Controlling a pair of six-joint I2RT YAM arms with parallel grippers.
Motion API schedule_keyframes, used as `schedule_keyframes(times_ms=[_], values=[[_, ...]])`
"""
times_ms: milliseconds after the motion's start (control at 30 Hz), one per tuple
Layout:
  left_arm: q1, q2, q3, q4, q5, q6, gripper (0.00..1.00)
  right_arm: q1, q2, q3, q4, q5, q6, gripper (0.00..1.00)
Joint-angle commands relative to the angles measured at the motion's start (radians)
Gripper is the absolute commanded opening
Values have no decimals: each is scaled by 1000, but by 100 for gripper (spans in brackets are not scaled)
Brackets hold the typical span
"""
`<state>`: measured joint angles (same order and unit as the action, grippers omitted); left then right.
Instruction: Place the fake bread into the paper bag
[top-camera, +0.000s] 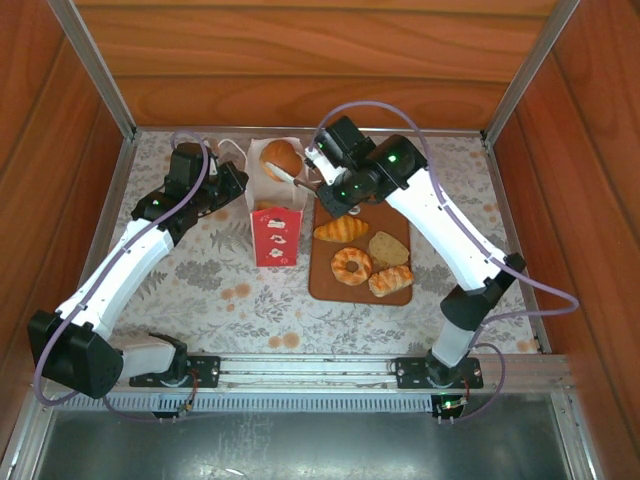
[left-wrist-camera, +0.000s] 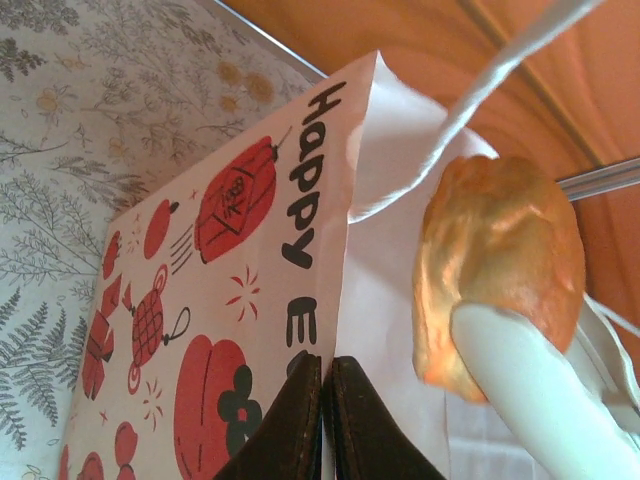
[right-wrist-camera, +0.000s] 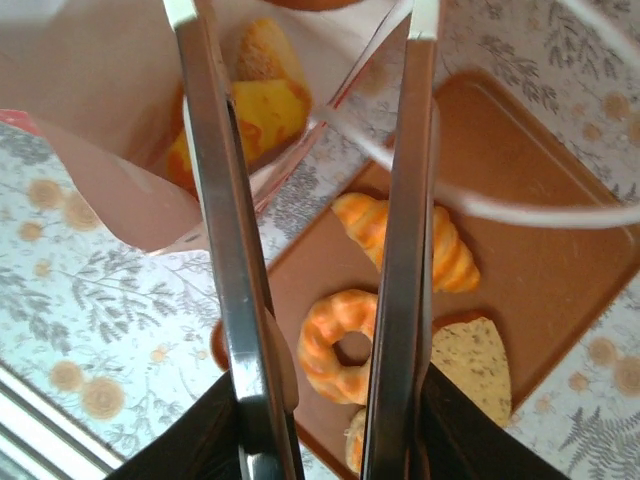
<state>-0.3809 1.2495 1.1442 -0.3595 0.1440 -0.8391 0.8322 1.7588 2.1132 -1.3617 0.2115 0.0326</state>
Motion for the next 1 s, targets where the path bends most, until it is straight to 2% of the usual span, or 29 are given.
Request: schedule_keyframes(times_ms=[0,133,467,633,833,967], values=[[-6,-21,-16,2,-12,0,10,8,6,42,-48,66,-5,45],[-6,-24,-22,2,-13,1,10,8,-4,43,-32,38,-5,51],[-6,-27,-29,3,-12,1,11,8,-42,58,5,13,-6,50],[-4,-32,-28,4,-6,-3,16,8,-69,66,27,-2,-8,50],[-3,-45,-29,10,2,-11,28,8,-146,55,82,-44,-8,49],[-3,-62,-32,14,-2,-4,47,7,-204,20,136,-47,0,48]])
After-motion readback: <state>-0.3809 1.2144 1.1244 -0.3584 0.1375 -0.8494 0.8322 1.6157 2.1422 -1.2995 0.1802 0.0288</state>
